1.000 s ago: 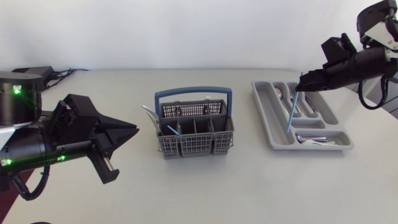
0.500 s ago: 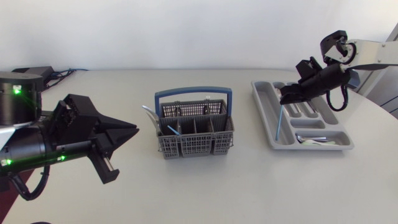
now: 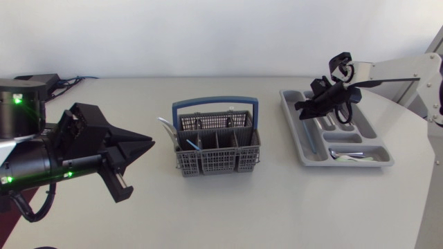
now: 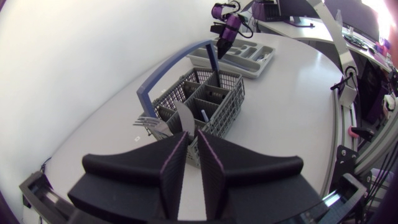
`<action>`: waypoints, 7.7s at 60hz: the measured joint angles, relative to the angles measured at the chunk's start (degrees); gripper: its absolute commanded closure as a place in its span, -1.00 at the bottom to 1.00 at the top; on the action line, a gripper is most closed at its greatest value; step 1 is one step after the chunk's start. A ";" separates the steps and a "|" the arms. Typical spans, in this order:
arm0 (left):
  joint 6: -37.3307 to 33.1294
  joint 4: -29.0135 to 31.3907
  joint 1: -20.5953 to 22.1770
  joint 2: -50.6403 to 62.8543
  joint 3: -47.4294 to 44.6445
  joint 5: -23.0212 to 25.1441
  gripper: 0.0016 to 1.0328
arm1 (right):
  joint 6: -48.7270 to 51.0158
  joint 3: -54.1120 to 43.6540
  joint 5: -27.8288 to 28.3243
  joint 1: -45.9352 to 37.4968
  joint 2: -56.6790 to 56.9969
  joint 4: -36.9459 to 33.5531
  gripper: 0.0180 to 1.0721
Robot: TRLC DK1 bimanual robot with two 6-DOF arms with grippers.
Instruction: Unload the cutlery basket into the drawer organizer.
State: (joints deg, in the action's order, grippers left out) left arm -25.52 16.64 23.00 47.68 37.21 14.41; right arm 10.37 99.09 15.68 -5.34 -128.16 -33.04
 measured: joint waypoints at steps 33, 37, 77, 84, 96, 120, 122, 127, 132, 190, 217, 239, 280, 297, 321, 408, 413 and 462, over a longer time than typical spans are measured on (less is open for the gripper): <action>0.00 -2.19 -2.80 0.00 -0.59 0.02 0.68 | 2.47 -24.35 -6.88 4.96 23.23 23.41 -0.14; 0.00 -2.80 -3.85 0.00 -1.11 0.04 0.68 | 3.61 -29.64 -5.97 8.20 31.50 25.16 -0.14; -1.57 -9.73 -11.19 9.92 -2.62 10.71 0.56 | 7.98 -49.70 -2.82 38.29 49.20 30.53 -0.28; -2.21 -10.60 -12.09 11.52 -2.69 11.98 0.51 | 8.83 -49.70 -5.70 43.25 46.38 31.91 -0.28; -3.26 -11.98 -12.24 13.84 -2.69 12.61 0.51 | 9.90 -49.18 -9.60 49.11 40.85 35.04 -0.28; -4.39 -15.45 -13.25 19.17 -2.69 14.82 0.51 | 11.08 -43.12 -14.21 51.54 33.20 39.12 -0.27; -4.57 -15.56 -13.27 19.43 -2.69 14.99 0.51 | 11.17 -42.73 -14.53 51.76 32.65 39.32 -0.24; -4.76 -15.72 -13.42 19.67 -2.67 15.61 0.51 | 11.63 -41.79 -14.95 51.93 31.23 39.74 0.02; -4.98 -15.69 -14.01 19.89 -2.67 16.48 0.51 | 12.20 -41.42 -15.13 51.93 30.51 40.54 0.36; -4.98 -15.69 -14.21 20.63 -2.10 16.85 0.51 | 7.54 -35.17 -8.13 49.44 48.04 25.38 0.89; -4.98 -15.67 -13.94 20.63 -1.09 17.81 0.51 | 1.42 -30.69 5.38 22.82 55.95 8.44 0.89; -6.56 -13.57 -13.14 21.18 1.38 18.43 0.39 | 3.37 -27.80 5.07 5.20 43.65 1.09 0.89; -14.29 -6.69 -12.81 24.17 3.78 20.92 0.39 | 3.06 -7.56 -1.86 2.64 11.45 -2.97 0.88; -18.32 -5.95 -12.74 24.28 3.78 22.69 0.39 | 2.91 -2.64 -2.08 2.60 3.28 -2.73 0.50; -21.64 -5.75 -12.31 27.56 6.95 23.34 0.36 | 3.34 -0.07 -2.27 1.90 -2.62 -1.75 -0.31; -27.04 -5.49 -8.94 35.28 12.11 24.63 0.93 | 6.82 -19.39 -2.89 3.67 11.52 7.58 -0.90; -26.99 -4.85 -8.94 35.89 13.11 24.59 0.94 | 6.82 -19.45 -2.89 4.17 11.65 7.58 -0.90; -17.94 7.37 -11.26 32.37 26.77 25.77 0.94 | 8.37 -34.53 -3.54 13.42 34.18 9.57 -0.90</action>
State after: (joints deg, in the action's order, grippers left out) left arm -43.46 24.01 11.75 80.05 63.99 40.18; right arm 18.74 64.55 12.14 8.08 -93.97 -23.46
